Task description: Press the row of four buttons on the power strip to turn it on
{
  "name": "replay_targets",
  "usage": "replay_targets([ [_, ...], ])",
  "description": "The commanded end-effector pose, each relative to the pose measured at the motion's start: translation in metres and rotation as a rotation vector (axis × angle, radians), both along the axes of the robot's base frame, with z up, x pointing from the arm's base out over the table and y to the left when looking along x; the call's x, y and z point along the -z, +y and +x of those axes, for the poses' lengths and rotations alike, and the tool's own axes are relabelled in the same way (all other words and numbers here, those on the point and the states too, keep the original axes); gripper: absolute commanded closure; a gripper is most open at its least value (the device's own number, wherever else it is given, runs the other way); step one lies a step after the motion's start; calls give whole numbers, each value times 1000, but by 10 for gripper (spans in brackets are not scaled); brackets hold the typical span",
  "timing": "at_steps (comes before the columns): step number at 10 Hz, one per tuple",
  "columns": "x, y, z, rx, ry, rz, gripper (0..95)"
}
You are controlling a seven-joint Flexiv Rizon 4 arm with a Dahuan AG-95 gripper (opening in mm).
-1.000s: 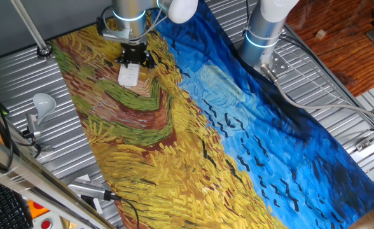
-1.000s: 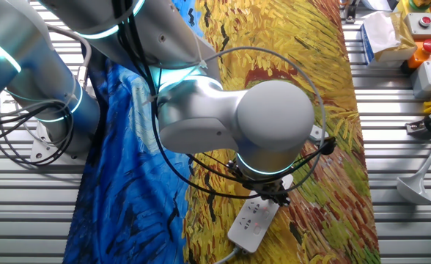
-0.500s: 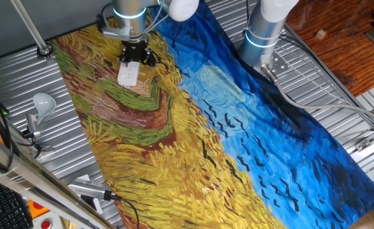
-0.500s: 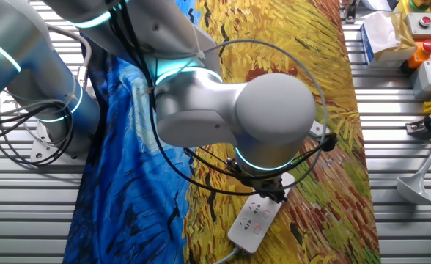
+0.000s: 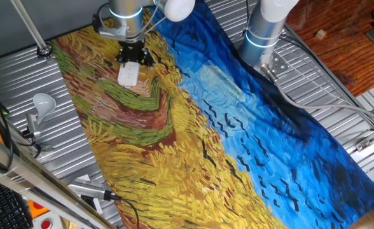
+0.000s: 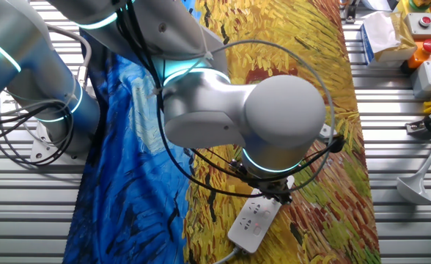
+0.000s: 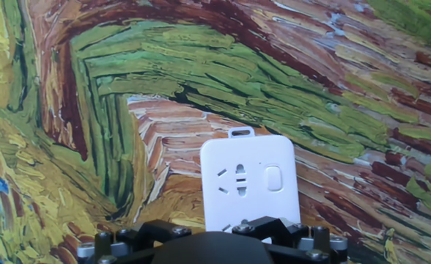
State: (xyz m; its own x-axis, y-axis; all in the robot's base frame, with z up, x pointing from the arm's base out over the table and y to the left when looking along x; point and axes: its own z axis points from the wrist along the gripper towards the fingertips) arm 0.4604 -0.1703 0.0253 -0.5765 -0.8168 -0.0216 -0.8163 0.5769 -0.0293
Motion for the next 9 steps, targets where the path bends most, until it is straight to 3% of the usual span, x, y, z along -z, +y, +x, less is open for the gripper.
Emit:
replay_targets([
  [1, -1, 0, -1, 1, 1, -2, 0],
  [9, 3, -2, -1, -5, 0, -6, 0],
])
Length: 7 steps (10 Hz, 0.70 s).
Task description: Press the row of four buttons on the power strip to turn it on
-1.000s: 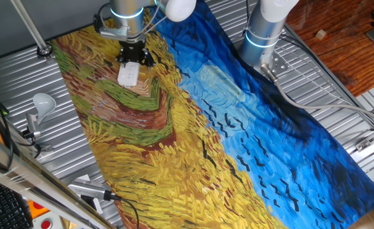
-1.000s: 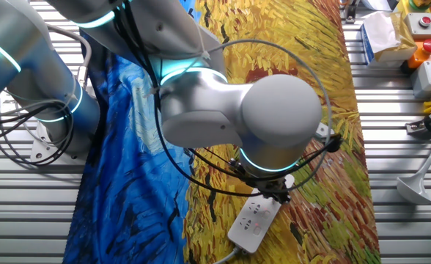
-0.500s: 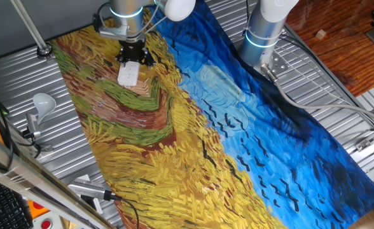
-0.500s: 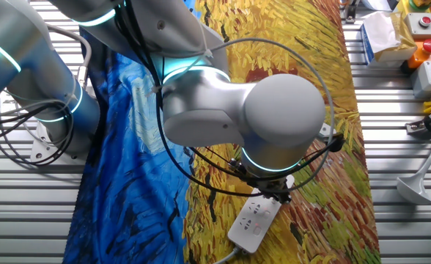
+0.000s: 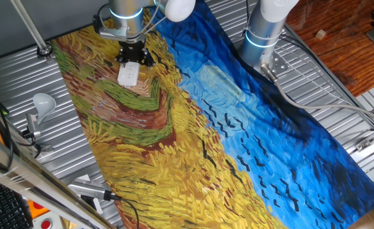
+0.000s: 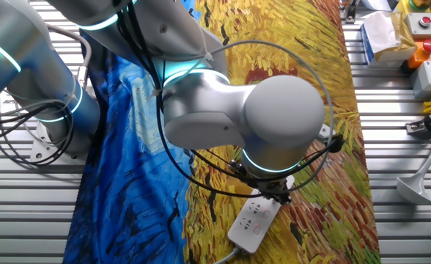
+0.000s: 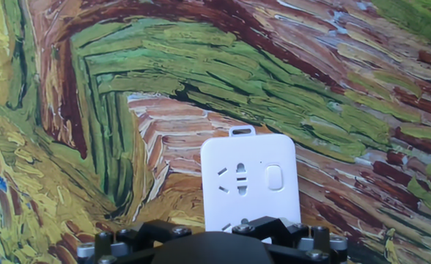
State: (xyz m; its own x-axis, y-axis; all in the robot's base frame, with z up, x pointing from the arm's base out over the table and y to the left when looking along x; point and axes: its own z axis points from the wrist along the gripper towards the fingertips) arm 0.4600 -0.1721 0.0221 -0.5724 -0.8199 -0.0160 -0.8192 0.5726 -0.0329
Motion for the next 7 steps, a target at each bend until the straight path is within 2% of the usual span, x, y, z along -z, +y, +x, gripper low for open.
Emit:
replay_targets([
  [1, 0, 0, -1, 0, 0, 1, 0],
  [4, 6, -2, -2, -4, -5, 3, 0],
  [7, 7, -2, -2, -8, -7, -4, 0],
])
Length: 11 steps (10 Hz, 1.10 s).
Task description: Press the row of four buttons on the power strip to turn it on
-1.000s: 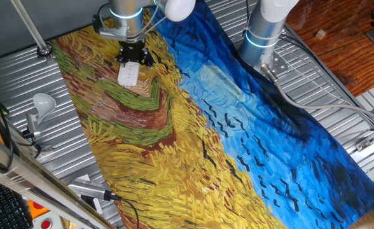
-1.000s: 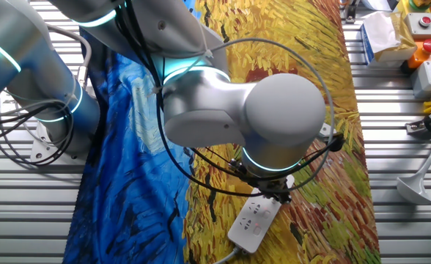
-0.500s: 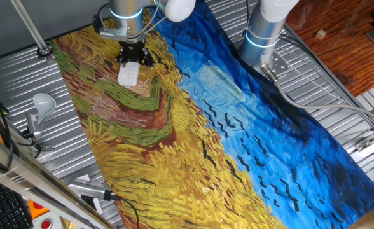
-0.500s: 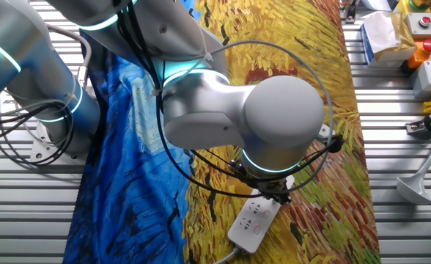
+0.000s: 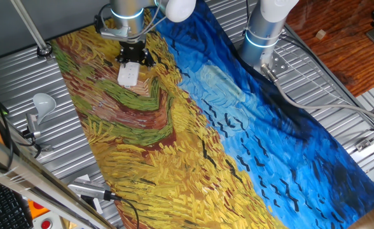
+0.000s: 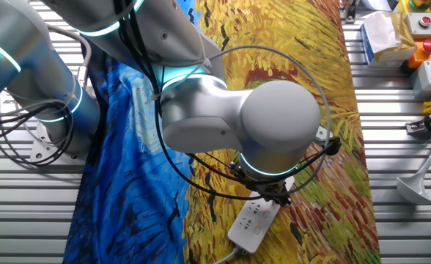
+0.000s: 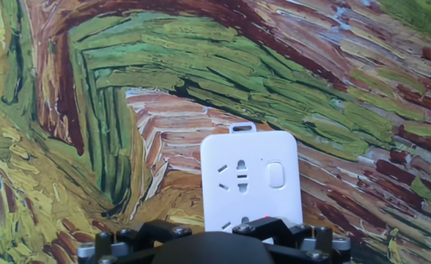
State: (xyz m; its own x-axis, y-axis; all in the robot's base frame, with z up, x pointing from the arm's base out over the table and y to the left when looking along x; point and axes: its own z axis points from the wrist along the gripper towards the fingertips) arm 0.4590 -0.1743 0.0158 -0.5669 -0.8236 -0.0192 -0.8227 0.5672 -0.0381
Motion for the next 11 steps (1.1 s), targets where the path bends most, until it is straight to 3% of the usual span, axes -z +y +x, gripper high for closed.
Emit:
replay_targets([
  [1, 1, 0, -1, -2, -1, -4, 0],
  [6, 9, 4, -6, -4, -2, -3, 0],
  [11, 20, 2, -3, -10, -4, -2, 0],
])
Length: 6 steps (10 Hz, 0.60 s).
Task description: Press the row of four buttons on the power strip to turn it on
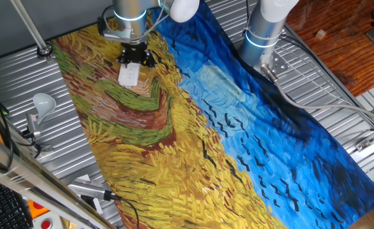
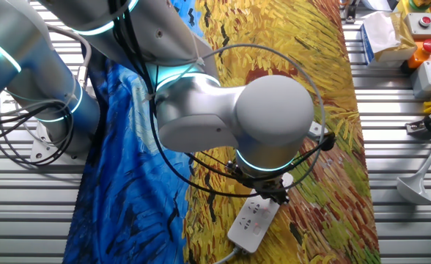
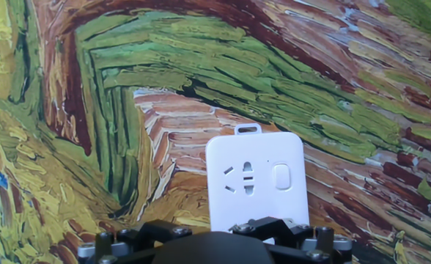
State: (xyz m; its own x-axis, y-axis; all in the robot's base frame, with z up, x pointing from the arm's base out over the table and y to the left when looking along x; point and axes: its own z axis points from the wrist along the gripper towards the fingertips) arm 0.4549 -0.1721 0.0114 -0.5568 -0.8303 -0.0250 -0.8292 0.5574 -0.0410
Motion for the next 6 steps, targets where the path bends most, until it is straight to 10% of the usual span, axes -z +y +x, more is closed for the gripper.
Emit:
replay_targets([
  [1, 16, 0, 1, 5, 0, -7, 0],
  [3, 16, 0, 2, 11, 0, -10, 190],
  [6, 11, -4, 7, 2, -4, -9, 190],
])
